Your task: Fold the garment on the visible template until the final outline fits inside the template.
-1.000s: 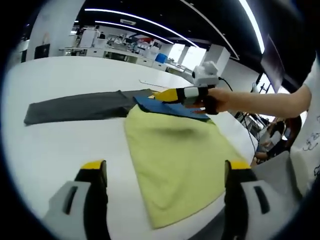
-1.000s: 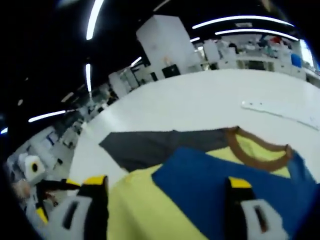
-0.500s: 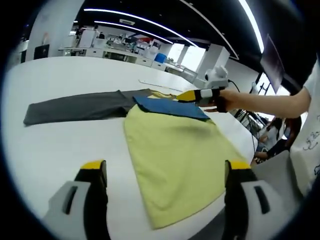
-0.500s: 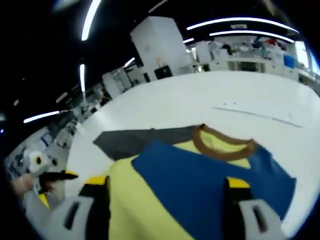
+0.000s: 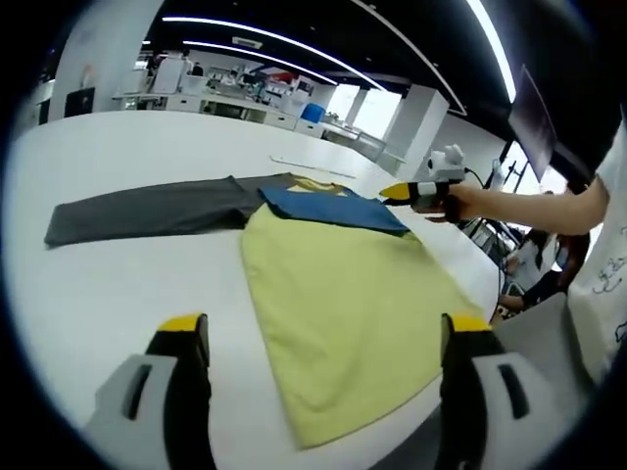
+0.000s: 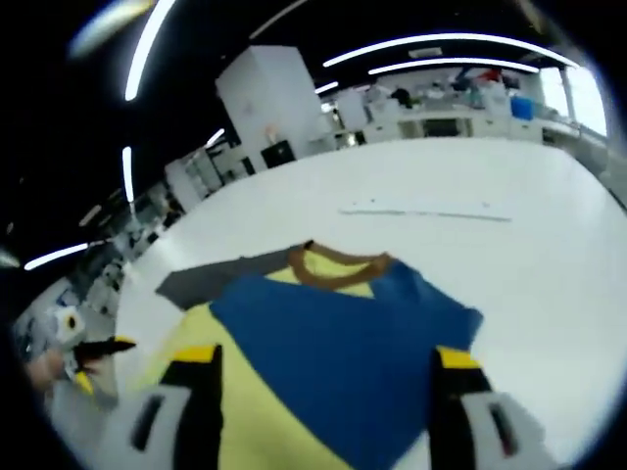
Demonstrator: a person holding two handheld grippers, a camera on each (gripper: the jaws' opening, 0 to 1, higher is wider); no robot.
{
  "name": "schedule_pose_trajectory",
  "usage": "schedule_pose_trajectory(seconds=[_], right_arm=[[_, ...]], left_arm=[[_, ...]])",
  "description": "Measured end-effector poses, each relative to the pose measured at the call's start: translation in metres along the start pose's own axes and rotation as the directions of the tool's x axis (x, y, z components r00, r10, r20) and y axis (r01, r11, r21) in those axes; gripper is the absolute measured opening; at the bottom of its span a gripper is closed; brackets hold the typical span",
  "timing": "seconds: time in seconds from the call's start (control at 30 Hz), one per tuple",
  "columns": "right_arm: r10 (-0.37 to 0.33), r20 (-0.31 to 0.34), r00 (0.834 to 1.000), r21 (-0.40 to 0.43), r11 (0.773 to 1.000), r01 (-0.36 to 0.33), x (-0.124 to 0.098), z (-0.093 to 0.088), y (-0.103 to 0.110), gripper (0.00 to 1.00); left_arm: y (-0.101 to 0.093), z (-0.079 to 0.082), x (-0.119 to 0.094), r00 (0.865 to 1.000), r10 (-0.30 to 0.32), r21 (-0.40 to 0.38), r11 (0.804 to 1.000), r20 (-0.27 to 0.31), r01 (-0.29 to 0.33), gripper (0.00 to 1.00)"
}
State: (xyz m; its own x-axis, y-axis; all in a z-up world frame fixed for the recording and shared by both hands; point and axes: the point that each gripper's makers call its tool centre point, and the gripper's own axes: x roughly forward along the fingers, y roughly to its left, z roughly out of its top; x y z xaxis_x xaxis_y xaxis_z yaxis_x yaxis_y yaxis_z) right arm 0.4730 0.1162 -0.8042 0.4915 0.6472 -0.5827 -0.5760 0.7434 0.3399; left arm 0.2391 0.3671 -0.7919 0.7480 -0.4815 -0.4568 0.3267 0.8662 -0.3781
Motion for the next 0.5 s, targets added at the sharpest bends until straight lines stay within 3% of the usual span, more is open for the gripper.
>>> schedule_pose_trajectory(seconds=[0.17, 0.27, 0.33, 0.37, 0.5], right_arm=[[-0.037, -0.020, 0.999, 0.031, 0.999, 0.038, -0.012, -0.012, -0.022, 0.80], [-0.060, -0.011, 0.998, 0.085, 0.995, 0.061, -0.017, -0.017, -0.036, 0.70], [-0.071, -0.012, 0.997, 0.112, 0.991, 0.072, -0.020, -0.020, -0.032, 0.61], [-0.079, -0.011, 0.997, 0.131, 0.988, 0.080, -0.019, -0.022, -0.041, 0.58], [-0.079, -0.005, 0.997, 0.171, 0.982, 0.079, -0.023, -0.028, -0.043, 0.53]], left_arm=[[0.000, 0.000, 0.000, 1.000, 0.000, 0.002, 1.000, -0.003, 0.000, 0.96], [0.000, 0.000, 0.000, 1.000, 0.000, 0.002, 1.000, -0.003, 0.000, 0.96], [0.000, 0.000, 0.000, 1.000, 0.000, 0.002, 1.000, -0.003, 0.000, 0.96], [0.000, 0.000, 0.000, 1.000, 0.000, 0.002, 1.000, -0.003, 0.000, 0.96], [0.000, -0.001, 0.000, 1.000, 0.000, 0.003, 1.000, -0.006, 0.000, 0.96]])
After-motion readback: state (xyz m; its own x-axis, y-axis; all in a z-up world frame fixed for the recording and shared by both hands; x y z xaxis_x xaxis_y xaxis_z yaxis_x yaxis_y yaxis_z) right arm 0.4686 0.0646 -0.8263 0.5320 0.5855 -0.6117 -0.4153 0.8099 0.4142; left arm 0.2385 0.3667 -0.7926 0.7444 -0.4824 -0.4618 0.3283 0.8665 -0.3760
